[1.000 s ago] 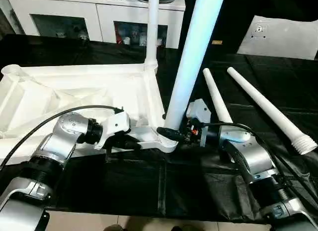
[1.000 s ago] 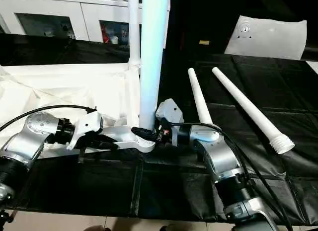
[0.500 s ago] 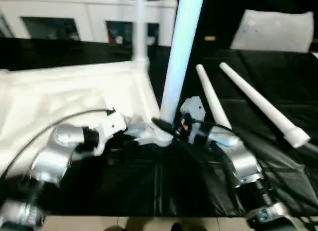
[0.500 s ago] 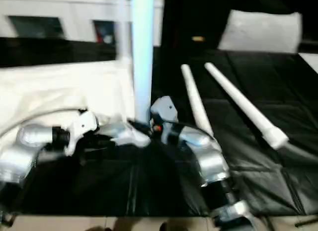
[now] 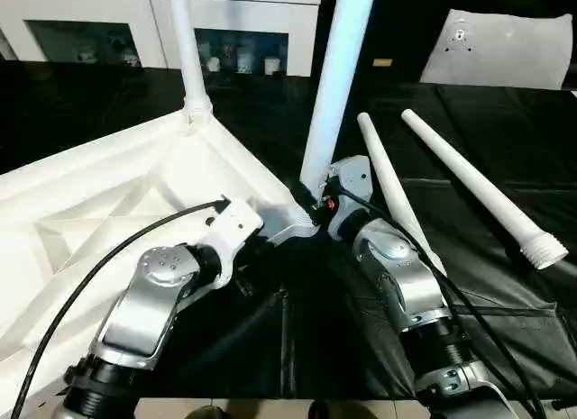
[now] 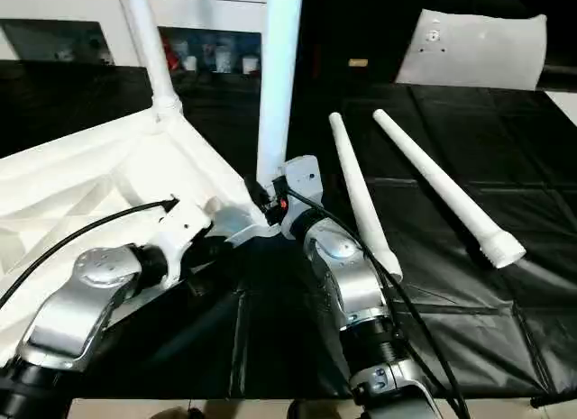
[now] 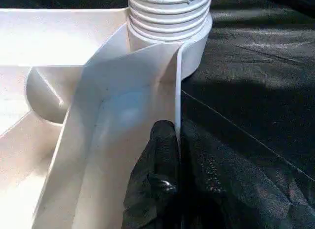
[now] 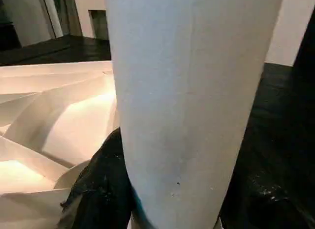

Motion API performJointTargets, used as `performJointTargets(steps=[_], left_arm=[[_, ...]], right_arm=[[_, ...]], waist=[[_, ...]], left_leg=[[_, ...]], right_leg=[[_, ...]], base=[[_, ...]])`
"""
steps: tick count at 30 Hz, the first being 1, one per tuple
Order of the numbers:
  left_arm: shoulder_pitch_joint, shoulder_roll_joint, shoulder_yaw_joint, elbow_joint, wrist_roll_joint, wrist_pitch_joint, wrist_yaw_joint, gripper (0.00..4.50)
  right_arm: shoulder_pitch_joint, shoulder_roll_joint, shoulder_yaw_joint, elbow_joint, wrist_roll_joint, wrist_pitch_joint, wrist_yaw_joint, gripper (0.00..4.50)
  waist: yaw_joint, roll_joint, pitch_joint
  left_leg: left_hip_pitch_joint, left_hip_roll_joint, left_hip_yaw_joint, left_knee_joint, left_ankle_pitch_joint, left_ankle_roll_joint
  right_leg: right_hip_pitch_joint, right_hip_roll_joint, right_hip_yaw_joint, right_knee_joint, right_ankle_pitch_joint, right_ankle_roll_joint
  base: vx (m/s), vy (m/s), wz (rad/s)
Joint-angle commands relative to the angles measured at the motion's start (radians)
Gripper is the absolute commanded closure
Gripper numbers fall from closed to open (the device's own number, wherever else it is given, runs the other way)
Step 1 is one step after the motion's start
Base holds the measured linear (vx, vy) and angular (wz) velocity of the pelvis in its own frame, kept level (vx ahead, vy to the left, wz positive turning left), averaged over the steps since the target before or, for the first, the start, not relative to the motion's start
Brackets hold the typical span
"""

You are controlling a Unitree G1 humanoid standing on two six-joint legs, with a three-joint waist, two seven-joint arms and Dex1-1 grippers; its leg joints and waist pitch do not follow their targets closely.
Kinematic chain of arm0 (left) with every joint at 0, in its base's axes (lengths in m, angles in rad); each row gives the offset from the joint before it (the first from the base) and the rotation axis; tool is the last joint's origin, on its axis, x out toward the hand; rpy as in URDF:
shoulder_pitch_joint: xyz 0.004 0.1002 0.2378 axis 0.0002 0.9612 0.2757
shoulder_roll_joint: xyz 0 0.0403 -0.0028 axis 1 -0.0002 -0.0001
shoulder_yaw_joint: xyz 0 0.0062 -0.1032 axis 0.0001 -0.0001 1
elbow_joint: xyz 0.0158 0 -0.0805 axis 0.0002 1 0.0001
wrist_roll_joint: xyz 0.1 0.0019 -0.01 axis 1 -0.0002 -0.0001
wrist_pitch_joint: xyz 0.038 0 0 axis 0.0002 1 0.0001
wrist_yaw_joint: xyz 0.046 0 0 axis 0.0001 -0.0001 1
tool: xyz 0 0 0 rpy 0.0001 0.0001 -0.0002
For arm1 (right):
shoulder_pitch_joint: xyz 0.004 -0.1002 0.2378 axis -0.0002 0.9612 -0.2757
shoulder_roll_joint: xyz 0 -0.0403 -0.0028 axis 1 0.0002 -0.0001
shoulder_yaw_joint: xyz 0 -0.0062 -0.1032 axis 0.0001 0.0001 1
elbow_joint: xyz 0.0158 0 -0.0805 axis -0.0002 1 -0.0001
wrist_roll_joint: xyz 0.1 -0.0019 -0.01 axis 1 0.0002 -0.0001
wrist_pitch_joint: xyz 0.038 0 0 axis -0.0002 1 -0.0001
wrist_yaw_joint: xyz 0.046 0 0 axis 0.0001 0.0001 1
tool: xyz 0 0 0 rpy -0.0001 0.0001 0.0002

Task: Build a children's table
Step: Insert table leg to table base

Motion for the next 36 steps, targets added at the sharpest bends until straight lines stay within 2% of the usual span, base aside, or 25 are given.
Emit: performJointTargets(steps=[1,3,4,5,6,8,9,10,12,13,14,15,16,17,19,20,23,25,27,29,33,36], left_arm=[[-0.035,-0.030,-0.026,0.012,-0.014,-0.010,0.004,4.50],[-0.043,-0.012,-0.021,0.028,-0.015,-0.020,-0.009,4.50],[-0.045,-0.003,-0.020,0.033,-0.017,-0.025,-0.014,4.50],[-0.045,0.008,-0.018,0.036,-0.025,-0.030,-0.024,4.50],[-0.045,0.015,-0.018,0.039,-0.032,-0.034,-0.030,4.50],[-0.044,0.040,-0.020,0.056,-0.046,-0.062,-0.065,4.50],[-0.043,0.047,-0.018,0.063,-0.049,-0.072,-0.075,4.50],[-0.045,0.053,-0.016,0.073,-0.050,-0.088,-0.083,4.50],[-0.057,0.070,-0.009,0.102,-0.050,-0.118,-0.100,4.50],[-0.061,0.074,-0.006,0.111,-0.050,-0.129,-0.104,4.50],[-0.064,0.076,-0.005,0.117,-0.050,-0.137,-0.107,4.50],[-0.070,0.082,-0.001,0.130,-0.054,-0.148,-0.117,4.50],[-0.076,0.090,0.001,0.143,-0.058,-0.161,-0.129,4.50],[-0.082,0.097,0.000,0.155,-0.062,-0.175,-0.138,4.50],[-0.099,0.121,-0.008,0.196,-0.073,-0.231,-0.174,4.50],[-0.104,0.128,-0.010,0.210,-0.077,-0.247,-0.185,4.50],[-0.124,0.151,-0.020,0.257,-0.081,-0.315,-0.240,4.50],[-0.138,0.172,-0.031,0.289,-0.082,-0.356,-0.290,4.50],[-0.149,0.189,-0.039,0.313,-0.089,-0.388,-0.341,4.50],[-0.168,0.204,-0.045,0.351,-0.110,-0.439,-0.408,4.50],[-0.196,0.237,-0.068,0.400,-0.136,-0.496,-0.525,4.50],[-0.206,0.248,-0.080,0.412,-0.147,-0.507,-0.579,4.50]], right_arm=[[0.059,0.026,0.049,0.094,-0.014,0.095,0.015,2.61],[0.065,0.028,0.039,0.078,0.004,0.106,0.028,2.61],[0.068,0.027,0.035,0.072,0.008,0.110,0.031,2.26],[0.070,0.025,0.036,0.067,0.011,0.108,0.039,2.26],[0.071,0.024,0.038,0.066,0.010,0.105,0.041,1.91],[0.075,0.018,0.036,0.059,0.012,0.099,0.044,1.86],[0.078,0.016,0.032,0.054,0.016,0.099,0.046,1.79],[0.080,0.013,0.028,0.048,0.022,0.099,0.049,1.65],[0.092,0.001,0.021,0.016,0.038,0.100,0.066,1.43],[0.097,-0.003,0.019,0.006,0.039,0.101,0.070,1.31],[0.099,-0.006,0.019,0.000,0.040,0.102,0.072,1.31],[0.108,-0.016,0.017,-0.019,0.045,0.104,0.085,1.06],[0.118,-0.028,0.014,-0.040,0.052,0.106,0.100,0.98],[0.127,-0.039,0.011,-0.061,0.062,0.108,0.115,0.98],[0.156,-0.074,0.000,-0.126,0.092,0.117,0.161,0.89],[0.165,-0.086,-0.004,-0.146,0.101,0.118,0.176,0.64],[0.195,-0.146,-0.015,-0.220,0.131,0.125,0.245,0.50],[0.201,-0.193,-0.025,-0.248,0.143,0.119,0.296,0.44],[0.197,-0.232,-0.036,-0.263,0.155,0.115,0.336,0.17],[0.184,-0.282,-0.048,-0.280,0.176,0.129,0.394,0.04],[0.159,-0.370,-0.018,-0.281,0.181,0.136,0.519,0.04],[0.142,-0.397,0.007,-0.262,0.171,0.123,0.571,0.04]], waist=[[-0.001,0.007,-0.030],[0.000,0.009,-0.031],[0.000,0.008,-0.031],[0.000,0.009,-0.033],[0.000,0.010,-0.035],[0.000,0.010,-0.038],[0.001,0.012,-0.042],[0.001,0.012,-0.045],[0.001,0.014,-0.045],[0.001,0.017,-0.044],[0.002,0.015,-0.043],[0.005,0.016,-0.044],[0.004,0.014,-0.043],[0.007,0.015,-0.044],[0.009,0.016,-0.046],[0.009,0.016,-0.046],[0.010,0.015,-0.050],[0.012,0.015,-0.053],[0.013,0.014,-0.055],[0.021,0.013,-0.057],[0.031,0.011,-0.061],[0.034,0.010,-0.062]], left_leg=[[-0.006,0.052,-0.013,-0.076,-0.207,0.042],[-0.003,0.051,-0.013,-0.076,-0.222,0.039],[-0.005,0.052,-0.014,-0.077,-0.219,0.037],[-0.005,0.052,-0.014,-0.077,-0.214,0.037],[-0.007,0.052,-0.014,-0.076,-0.198,0.037],[-0.007,0.050,-0.013,-0.074,-0.171,0.042],[-0.003,0.051,-0.011,-0.071,-0.143,0.046],[-0.008,0.050,-0.011,-0.068,-0.109,0.052],[-0.005,0.049,-0.009,-0.065,-0.080,0.067],[-0.004,0.050,-0.008,-0.066,-0.083,0.070],[-0.006,0.050,-0.008,-0.066,-0.092,0.070],[-0.004,0.051,-0.007,-0.065,-0.104,0.068],[-0.006,0.051,-0.009,-0.067,-0.111,0.067],[-0.004,0.050,-0.007,-0.064,-0.112,0.068],[-0.004,0.050,-0.008,-0.063,-0.101,0.075],[-0.006,0.050,-0.009,-0.063,-0.095,0.077],[-0.006,0.049,-0.008,-0.059,-0.064,0.091],[-0.003,0.049,-0.008,-0.054,-0.038,0.109],[-0.003,0.050,-0.006,-0.052,-0.024,0.120],[0.001,0.047,-0.004,-0.049,-0.015,0.135],[0.002,0.051,-0.003,-0.046,-0.003,0.143],[0.001,0.050,-0.004,-0.043,0.007,0.150]], right_leg=[[0.032,-0.073,0.056,-0.087,-0.290,-0.168],[0.030,-0.073,0.057,-0.090,-0.313,-0.161],[0.032,-0.074,0.057,-0.089,-0.314,-0.159],[0.033,-0.075,0.057,-0.088,-0.305,-0.160],[0.035,-0.074,0.056,-0.084,-0.277,-0.164],[0.037,-0.073,0.056,-0.080,-0.228,-0.176],[0.037,-0.073,0.056,-0.076,-0.180,-0.192],[0.046,-0.072,0.055,-0.068,-0.116,-0.207],[0.046,-0.070,0.053,-0.064,-0.057,-0.225],[0.047,-0.072,0.053,-0.064,-0.058,-0.235],[0.048,-0.073,0.053,-0.067,-0.072,-0.236],[0.049,-0.075,0.055,-0.068,-0.095,-0.237],[0.051,-0.075,0.054,-0.069,-0.118,-0.234],[0.050,-0.076,0.055,-0.071,-0.129,-0.226],[0.051,-0.074,0.055,-0.070,-0.114,-0.222],[0.053,-0.075,0.055,-0.067,-0.104,-0.224],[0.056,-0.075,0.053,-0.061,-0.058,-0.231],[0.057,-0.075,0.053,-0.055,-0.005,-0.248],[0.058,-0.075,0.053,-0.050,0.031,-0.261],[0.058,-0.074,0.053,-0.048,0.046,-0.275],[0.060,-0.077,0.051,-0.041,0.061,-0.290],[0.060,-0.077,0.049,-0.037,0.067,-0.300]], base=[[0.000,0.000,0.00],[0.000,0.000,0.00],[0.000,0.000,0.00],[0.000,0.000,0.00],[0.000,0.000,0.00],[0.000,0.000,0.00],[0.000,0.000,0.00],[0.000,0.000,0.00],[0.000,0.000,0.00],[0.000,0.000,0.00],[0.000,0.000,0.00],[0.000,0.000,0.00],[0.000,0.000,0.00],[0.000,0.000,0.00],[0.000,0.000,0.00],[0.000,0.000,0.00],[0.000,0.000,0.00],[0.000,0.000,0.00],[0.000,0.000,0.00],[0.000,0.000,0.00],[0.000,0.000,0.00],[0.000,0.000,0.00]])
